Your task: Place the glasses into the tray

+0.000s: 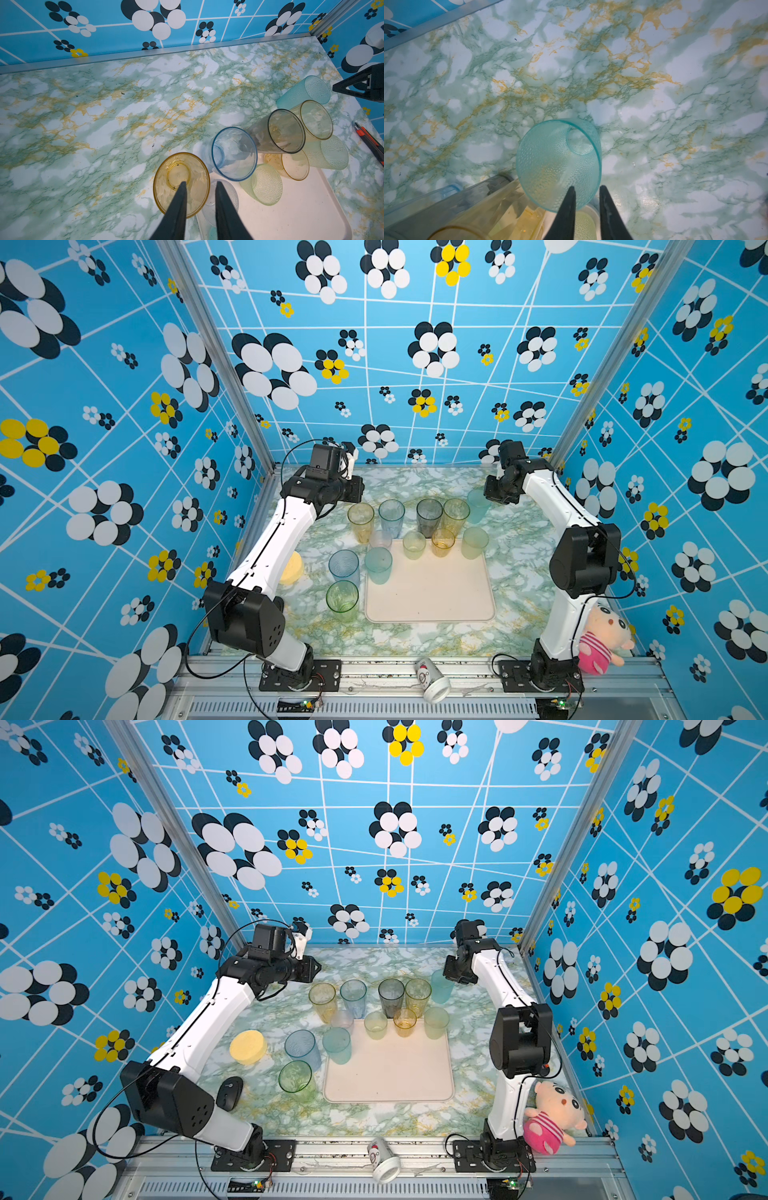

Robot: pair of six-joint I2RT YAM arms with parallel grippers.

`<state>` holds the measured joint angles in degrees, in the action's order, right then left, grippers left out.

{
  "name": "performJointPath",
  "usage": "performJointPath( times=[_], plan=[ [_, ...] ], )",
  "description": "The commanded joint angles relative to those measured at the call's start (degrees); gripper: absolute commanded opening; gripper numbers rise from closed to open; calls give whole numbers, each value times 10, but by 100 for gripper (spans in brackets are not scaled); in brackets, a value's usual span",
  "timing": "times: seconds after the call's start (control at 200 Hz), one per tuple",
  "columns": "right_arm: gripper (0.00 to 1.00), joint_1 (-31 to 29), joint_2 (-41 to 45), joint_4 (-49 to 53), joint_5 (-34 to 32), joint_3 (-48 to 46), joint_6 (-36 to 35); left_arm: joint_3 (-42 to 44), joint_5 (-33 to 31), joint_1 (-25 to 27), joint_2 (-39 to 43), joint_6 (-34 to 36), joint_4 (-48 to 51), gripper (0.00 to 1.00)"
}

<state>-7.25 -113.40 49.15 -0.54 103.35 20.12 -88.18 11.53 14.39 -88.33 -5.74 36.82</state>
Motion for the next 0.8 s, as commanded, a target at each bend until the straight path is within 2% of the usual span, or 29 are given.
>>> performJointPath(
  times=[0.0, 0.065, 0.095, 0.47, 0.795],
  plan=[
    [23, 1, -10, 23, -11, 22, -10, -15, -10, 4, -6, 14, 13, 26],
    [23, 1, -14, 28, -19, 25, -13, -15, -10, 5, -6, 15, 13, 26],
    [23, 20, -16, 29, -20, 26, -14, -15, -10, 4, -6, 15, 14, 26],
    [21, 24, -31, 31, -16, 29, -17, -22, -10, 4, -8, 18, 19, 26],
    [21, 24, 18, 0, -14, -21, -10, -23, -9, 5, -10, 19, 21, 26]
  ],
)
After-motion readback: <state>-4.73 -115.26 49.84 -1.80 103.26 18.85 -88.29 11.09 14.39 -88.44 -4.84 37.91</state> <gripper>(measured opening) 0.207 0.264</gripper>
